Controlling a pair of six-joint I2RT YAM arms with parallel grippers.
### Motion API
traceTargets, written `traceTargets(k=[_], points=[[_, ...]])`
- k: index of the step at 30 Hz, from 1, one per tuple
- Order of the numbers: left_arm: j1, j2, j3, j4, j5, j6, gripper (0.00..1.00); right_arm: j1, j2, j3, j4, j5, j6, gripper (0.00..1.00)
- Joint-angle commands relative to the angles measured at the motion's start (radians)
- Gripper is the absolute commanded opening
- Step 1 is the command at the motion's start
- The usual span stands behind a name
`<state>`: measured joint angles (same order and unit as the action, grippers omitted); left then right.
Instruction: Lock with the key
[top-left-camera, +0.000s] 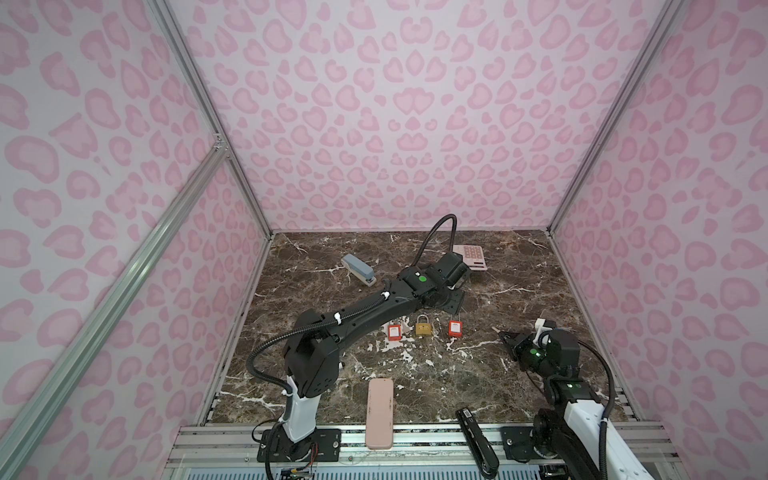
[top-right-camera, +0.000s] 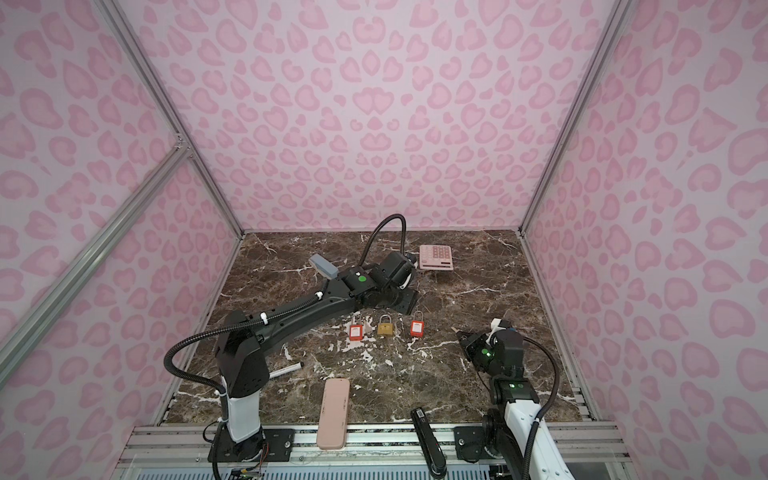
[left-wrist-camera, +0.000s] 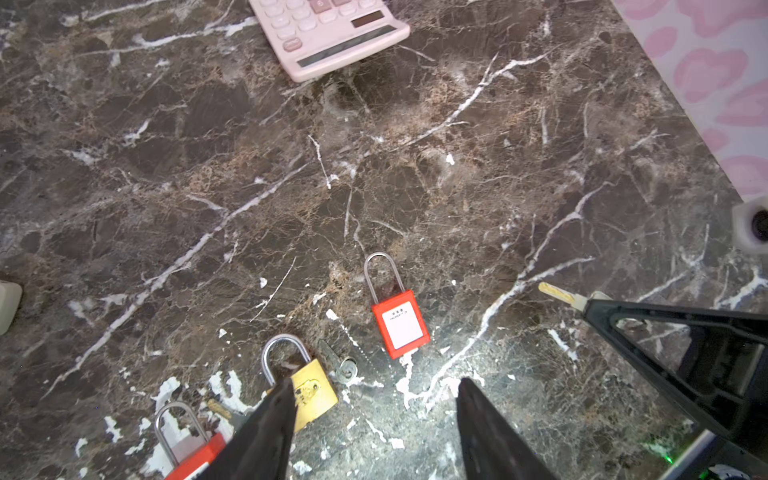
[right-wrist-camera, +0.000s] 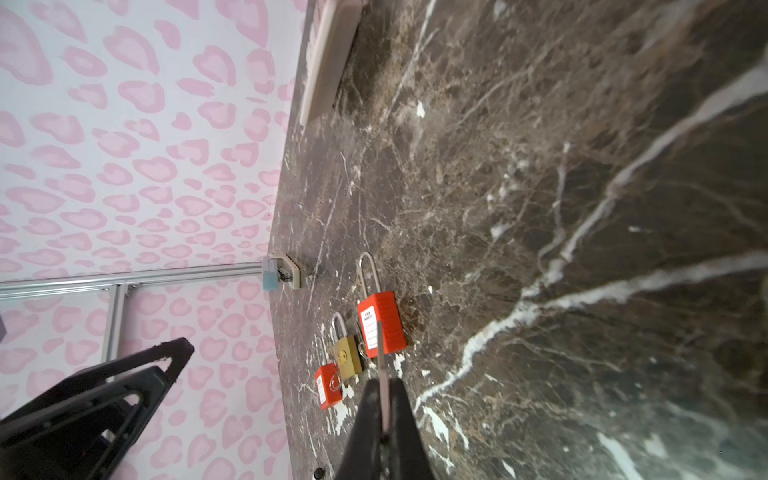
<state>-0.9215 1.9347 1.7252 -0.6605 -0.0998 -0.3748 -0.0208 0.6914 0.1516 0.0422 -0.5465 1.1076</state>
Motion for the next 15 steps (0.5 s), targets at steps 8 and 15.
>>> traceTargets(k=[8,15], points=[[0.038,-0.117,-0.184,0.09,0.044,-0.046,0.64,0.171,0.216,0.038,0.183,0.174,0.034,0.0],[0.038,-0.175,-0.276,0.111,0.025,-0.057,0.64,0.191,0.418,0.122,0.233,0.141,0.002,0.0]])
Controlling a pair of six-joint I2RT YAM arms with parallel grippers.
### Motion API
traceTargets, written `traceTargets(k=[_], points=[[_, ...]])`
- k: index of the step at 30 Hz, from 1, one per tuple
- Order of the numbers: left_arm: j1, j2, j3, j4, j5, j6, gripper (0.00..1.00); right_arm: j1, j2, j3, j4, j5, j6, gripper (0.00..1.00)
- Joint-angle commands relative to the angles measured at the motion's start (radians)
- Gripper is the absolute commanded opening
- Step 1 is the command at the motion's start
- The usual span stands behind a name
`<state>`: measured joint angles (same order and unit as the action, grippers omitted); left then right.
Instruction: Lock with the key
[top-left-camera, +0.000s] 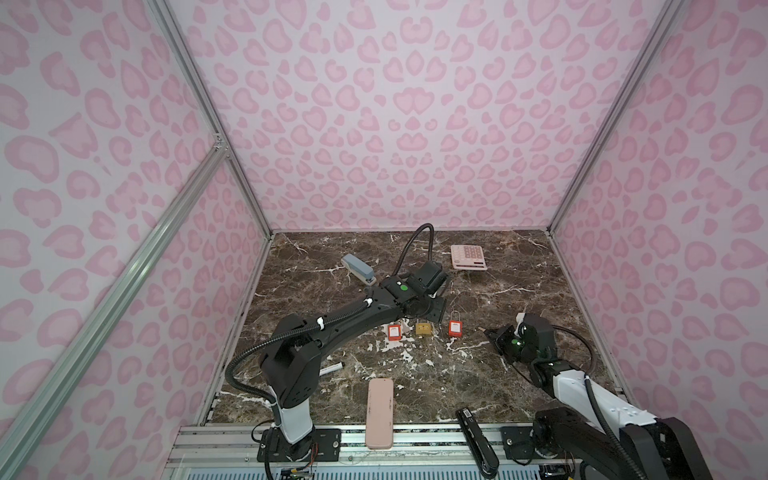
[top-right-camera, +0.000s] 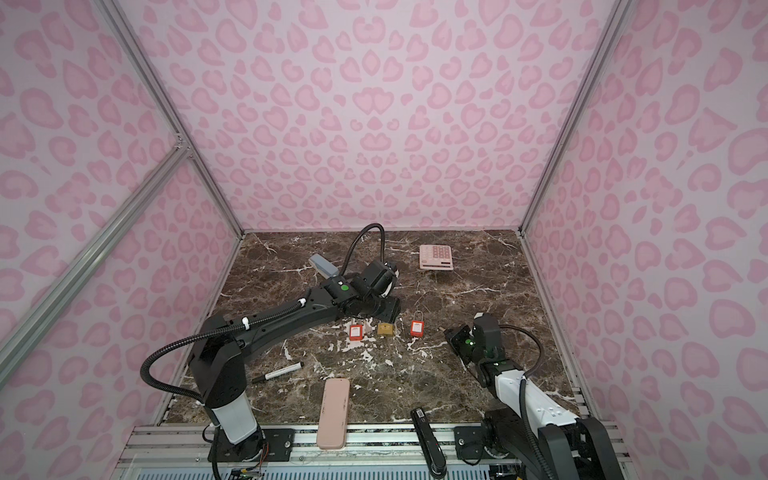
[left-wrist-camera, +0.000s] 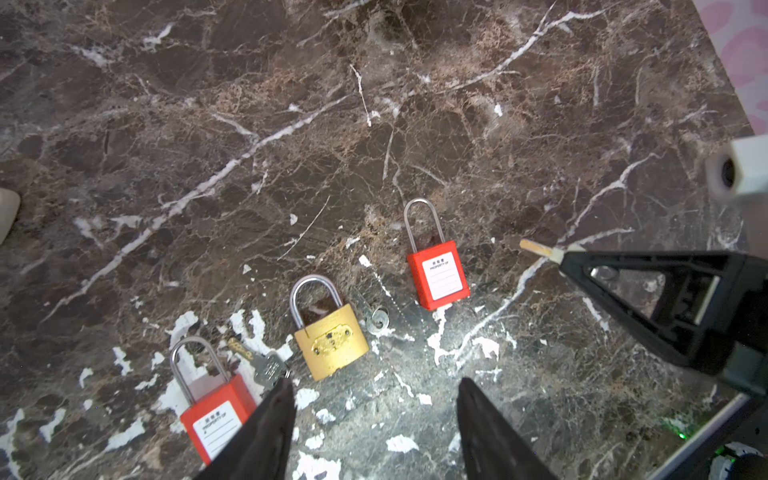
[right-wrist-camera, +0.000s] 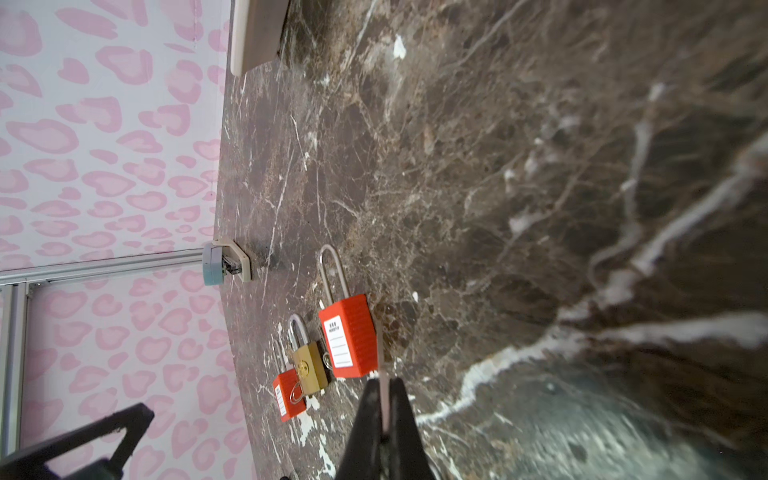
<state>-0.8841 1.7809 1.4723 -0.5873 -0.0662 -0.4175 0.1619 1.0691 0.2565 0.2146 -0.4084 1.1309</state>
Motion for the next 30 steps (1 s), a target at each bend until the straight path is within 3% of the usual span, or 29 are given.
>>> traceTargets(k=[1,14,23,26,30], points=[[0.0,-0.024,-0.033,0.04,-0.005,-0.018,0.64,0.015,0.066,0.025,0.077,0.003,-0.016,0.0],[-0.015,-0.051,-0.064,0.004,-0.058,-0.007,0.64,0.054,0.299,0.103,0.208,0.023,0.001,0.0],[-0.024,-0.054,-0.077,0.0,-0.061,-0.01,0.65,0.082,0.353,0.104,0.212,0.058,0.026,0.02],[-0.025,-0.052,-0.078,0.0,-0.063,-0.011,0.65,0.095,0.346,0.1,0.187,0.066,0.017,0.12],[-0.025,-0.048,-0.07,-0.007,-0.061,-0.004,0.65,0.119,0.335,0.135,0.076,0.075,-0.031,0.36]])
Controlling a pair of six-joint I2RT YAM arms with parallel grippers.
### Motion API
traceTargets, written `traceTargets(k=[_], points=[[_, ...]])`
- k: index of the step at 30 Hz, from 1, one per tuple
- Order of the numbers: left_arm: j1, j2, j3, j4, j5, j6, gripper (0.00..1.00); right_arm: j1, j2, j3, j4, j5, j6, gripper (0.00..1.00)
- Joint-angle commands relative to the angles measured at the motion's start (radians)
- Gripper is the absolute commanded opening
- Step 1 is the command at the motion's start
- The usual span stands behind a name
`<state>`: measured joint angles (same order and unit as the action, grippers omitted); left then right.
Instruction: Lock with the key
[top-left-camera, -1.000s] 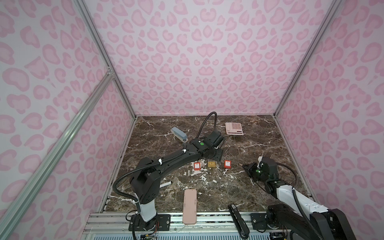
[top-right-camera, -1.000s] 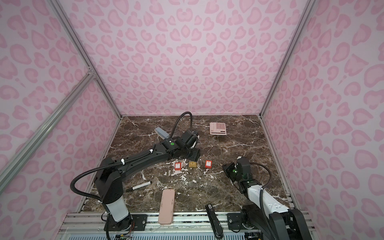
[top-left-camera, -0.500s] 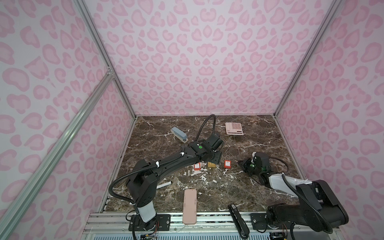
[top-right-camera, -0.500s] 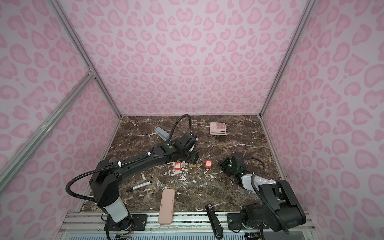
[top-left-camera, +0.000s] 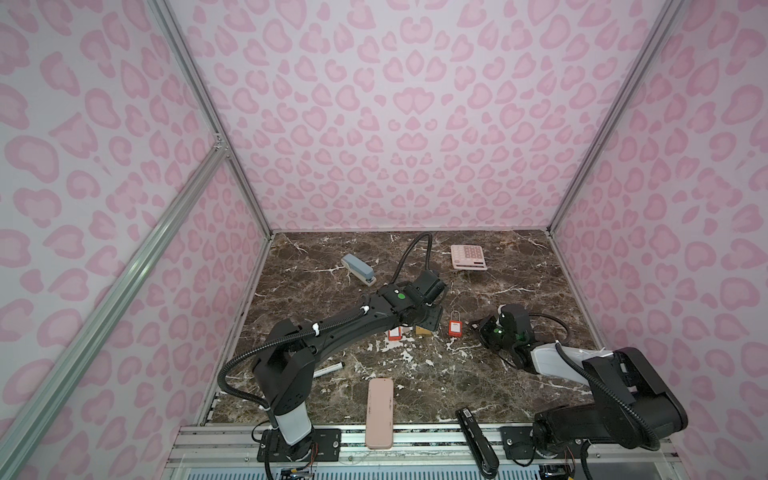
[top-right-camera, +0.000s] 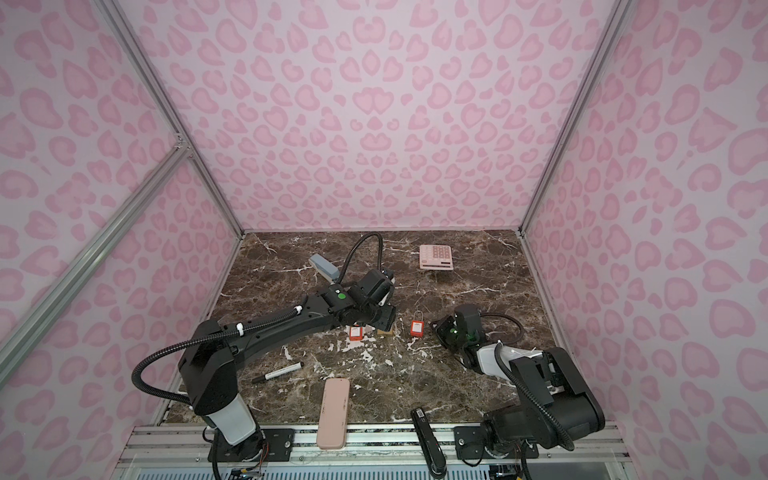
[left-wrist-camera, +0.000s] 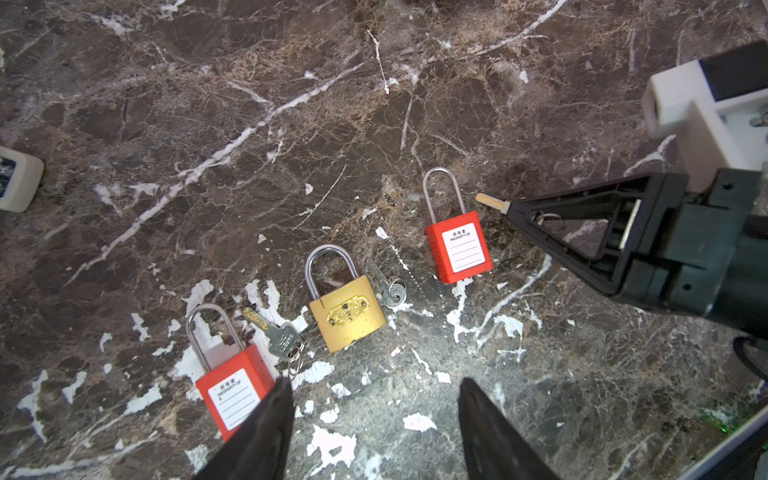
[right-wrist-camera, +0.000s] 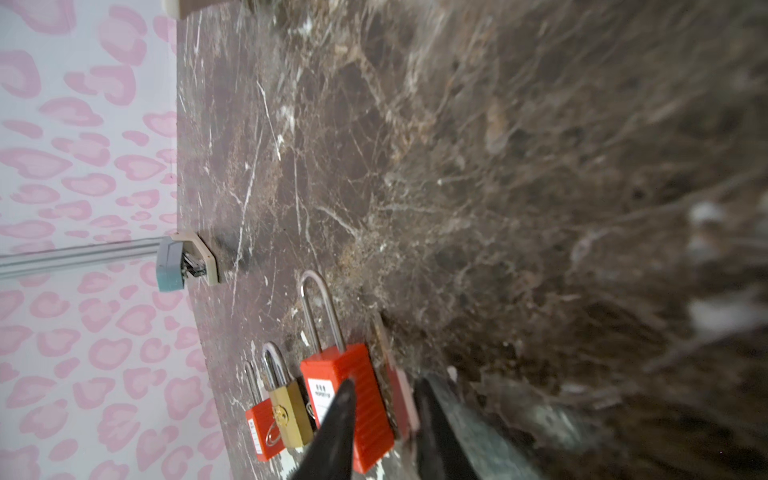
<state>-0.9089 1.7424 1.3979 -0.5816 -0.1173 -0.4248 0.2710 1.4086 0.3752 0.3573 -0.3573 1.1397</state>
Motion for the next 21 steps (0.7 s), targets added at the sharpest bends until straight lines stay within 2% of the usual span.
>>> traceTargets(k=[1,4,8,13,17,21], points=[[-0.001,-0.007,0.01,-0.02,-0.012,0.004,0.65,0.012,-0.01,0.025,-0.096,0.025,-0.051,0.42],[-0.001,-0.006,0.016,-0.025,-0.018,0.008,0.65,0.014,-0.035,0.03,-0.152,0.041,-0.064,0.52],[-0.001,-0.004,0.019,-0.026,-0.024,0.007,0.65,0.014,-0.053,0.05,-0.203,0.007,-0.103,0.59],[-0.001,0.0,0.018,-0.031,-0.026,0.011,0.66,0.017,-0.069,0.073,-0.243,-0.038,-0.126,0.61],[-0.001,0.006,0.021,-0.035,-0.027,0.012,0.66,0.025,-0.115,0.125,-0.36,0.045,-0.201,0.63],[-0.001,0.008,0.023,-0.036,-0.026,0.011,0.67,0.04,-0.126,0.185,-0.45,0.068,-0.296,0.63]])
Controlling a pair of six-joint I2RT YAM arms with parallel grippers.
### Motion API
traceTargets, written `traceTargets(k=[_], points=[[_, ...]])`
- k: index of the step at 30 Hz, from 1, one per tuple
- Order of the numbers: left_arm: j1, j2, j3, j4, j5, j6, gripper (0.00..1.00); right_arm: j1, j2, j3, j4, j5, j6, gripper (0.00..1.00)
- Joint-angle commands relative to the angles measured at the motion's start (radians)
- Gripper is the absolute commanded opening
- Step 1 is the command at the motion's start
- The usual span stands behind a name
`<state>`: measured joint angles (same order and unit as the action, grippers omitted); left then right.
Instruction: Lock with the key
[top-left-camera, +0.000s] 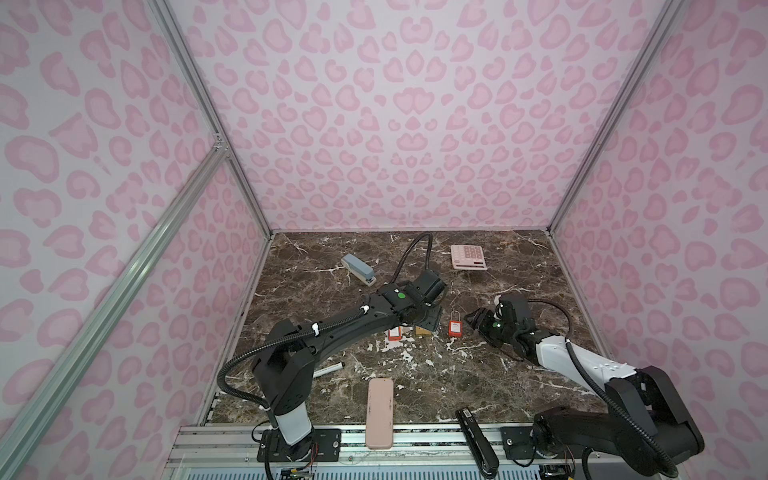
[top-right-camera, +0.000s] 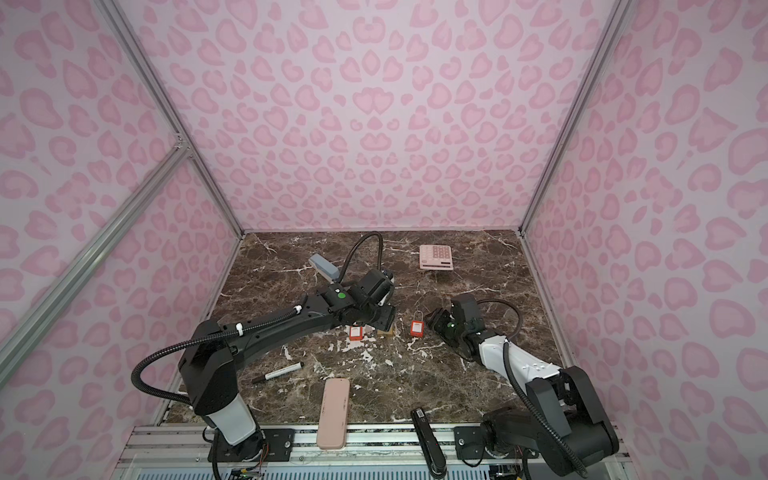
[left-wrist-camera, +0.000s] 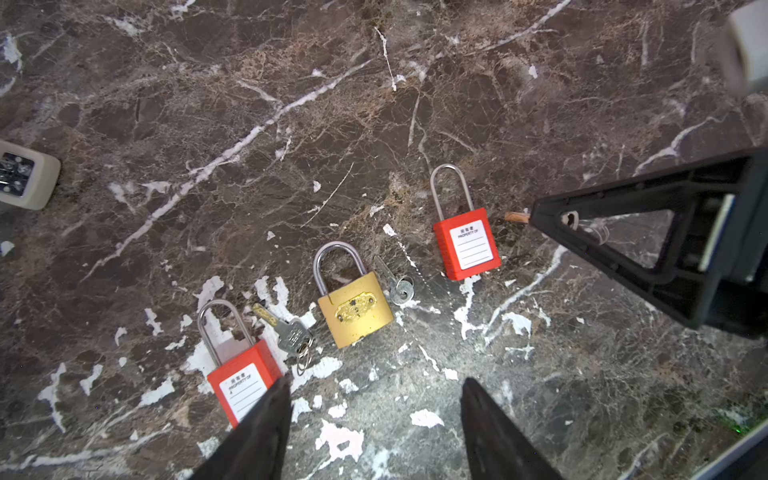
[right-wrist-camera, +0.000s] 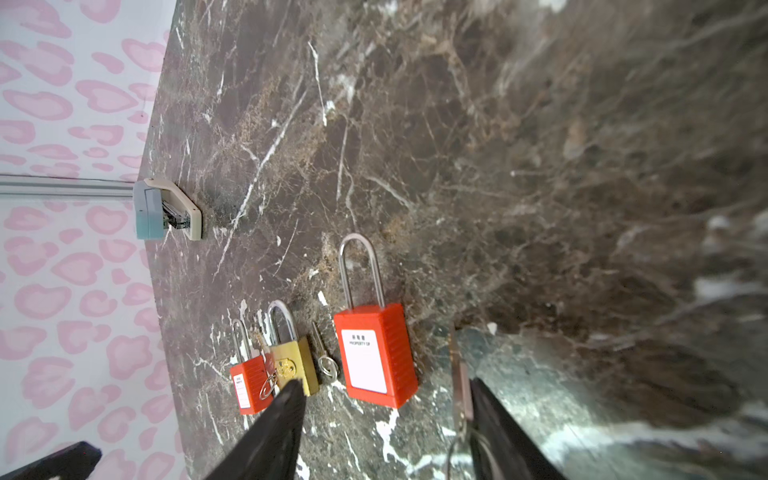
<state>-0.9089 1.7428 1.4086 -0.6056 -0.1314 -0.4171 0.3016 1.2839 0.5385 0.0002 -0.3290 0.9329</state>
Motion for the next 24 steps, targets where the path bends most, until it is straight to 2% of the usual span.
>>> traceTargets(k=[1,5,9,14,24], points=[[-0.001,0.009,0.013,-0.013,-0.011,0.004,0.67,0.014,-0.001,0.032,-0.111,0.044,-0.103,0.63],[0.0,0.012,0.02,-0.019,-0.017,0.006,0.67,-0.001,-0.014,0.017,-0.117,0.053,-0.105,0.64],[0.0,0.009,0.021,-0.022,-0.014,0.007,0.67,-0.022,-0.017,-0.011,-0.071,0.018,-0.076,0.64],[0.0,0.012,0.031,-0.032,-0.017,0.014,0.67,-0.028,0.019,0.008,-0.096,-0.014,-0.1,0.64],[0.0,0.008,0.03,-0.035,-0.014,0.011,0.67,-0.033,-0.015,-0.037,-0.083,-0.052,-0.022,0.65]])
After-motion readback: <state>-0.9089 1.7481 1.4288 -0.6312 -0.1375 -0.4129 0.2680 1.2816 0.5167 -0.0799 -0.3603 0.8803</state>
